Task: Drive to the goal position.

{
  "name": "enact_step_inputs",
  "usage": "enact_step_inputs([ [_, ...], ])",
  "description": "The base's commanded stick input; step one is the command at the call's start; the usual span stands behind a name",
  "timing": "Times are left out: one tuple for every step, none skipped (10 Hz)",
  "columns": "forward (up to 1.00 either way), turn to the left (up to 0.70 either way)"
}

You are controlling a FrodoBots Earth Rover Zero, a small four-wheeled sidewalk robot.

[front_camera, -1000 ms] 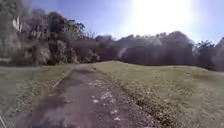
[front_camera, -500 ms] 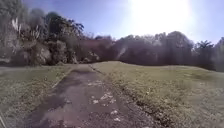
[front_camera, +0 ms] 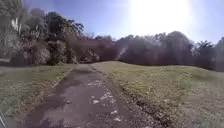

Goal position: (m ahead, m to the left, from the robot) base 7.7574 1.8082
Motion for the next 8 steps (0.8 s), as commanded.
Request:
enact_step_inputs([
  [0.0, 0.45],
  [0.0, 0.45],
  [0.0, 0.21],
  [0.0, 0.0],
  [0.0, 0.0],
  [0.0, 0.0],
  [0.0, 0.0],
  [0.0, 0.0],
])
